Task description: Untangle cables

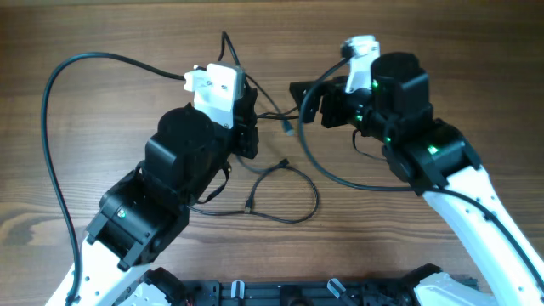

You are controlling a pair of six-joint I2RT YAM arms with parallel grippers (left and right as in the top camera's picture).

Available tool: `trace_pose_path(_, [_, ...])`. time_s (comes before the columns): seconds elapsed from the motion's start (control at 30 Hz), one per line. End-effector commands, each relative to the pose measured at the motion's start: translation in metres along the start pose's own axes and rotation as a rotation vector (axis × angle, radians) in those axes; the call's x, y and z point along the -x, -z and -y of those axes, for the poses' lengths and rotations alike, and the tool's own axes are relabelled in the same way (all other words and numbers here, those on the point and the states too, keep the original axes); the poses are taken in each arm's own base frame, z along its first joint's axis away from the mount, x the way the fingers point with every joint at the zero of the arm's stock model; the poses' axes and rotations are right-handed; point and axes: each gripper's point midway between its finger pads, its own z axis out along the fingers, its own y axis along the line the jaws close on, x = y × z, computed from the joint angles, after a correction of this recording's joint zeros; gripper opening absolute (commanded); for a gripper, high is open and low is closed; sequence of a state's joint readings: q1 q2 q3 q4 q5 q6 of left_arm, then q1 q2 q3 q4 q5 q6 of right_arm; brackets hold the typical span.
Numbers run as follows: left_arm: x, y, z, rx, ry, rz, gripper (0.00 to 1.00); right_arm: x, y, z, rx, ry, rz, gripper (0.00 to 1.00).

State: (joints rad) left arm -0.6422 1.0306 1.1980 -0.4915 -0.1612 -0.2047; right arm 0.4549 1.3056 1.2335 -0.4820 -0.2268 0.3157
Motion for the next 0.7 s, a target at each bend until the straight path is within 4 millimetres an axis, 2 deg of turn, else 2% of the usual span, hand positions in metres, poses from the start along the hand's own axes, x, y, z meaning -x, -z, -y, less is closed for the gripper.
trace_pose_path(0.0, [0.012,0.008,-0.002,0.011,0.020,0.044,0.04,-0.024,-0.023,-0.011,0.126,0.385,-0.103,1.00])
trace_pose_path(0.13, [0.013,0.008,-0.002,0.013,0.019,0.044,0.04,-0.056,-0.047,-0.016,0.269,0.647,-0.188,0.98])
trace_pose_path(0.23, [0.013,0.008,-0.011,0.064,0.019,0.052,0.04,-0.069,-0.057,-0.020,0.350,0.709,-0.209,0.96])
trace_pose_path(0.33, [0.015,0.009,-0.020,0.117,0.018,0.061,0.04,-0.076,-0.058,-0.029,0.437,0.730,-0.209,0.91])
trace_pose_path(0.43, [0.014,0.010,-0.028,0.160,0.017,0.065,0.04,-0.070,-0.060,-0.031,0.432,0.730,-0.183,0.88])
trace_pose_path(0.53, [0.007,0.011,-0.031,0.174,0.008,0.034,0.04,-0.044,-0.070,-0.018,0.291,0.633,-0.123,0.89])
trace_pose_path(0.6, [0.001,0.011,-0.036,0.200,0.001,0.012,0.04,-0.033,-0.069,-0.026,0.320,0.642,-0.070,0.90])
trace_pose_path(0.67, [-0.001,0.013,-0.042,0.238,-0.004,0.007,0.04,-0.032,-0.063,-0.043,0.418,0.678,-0.036,0.90])
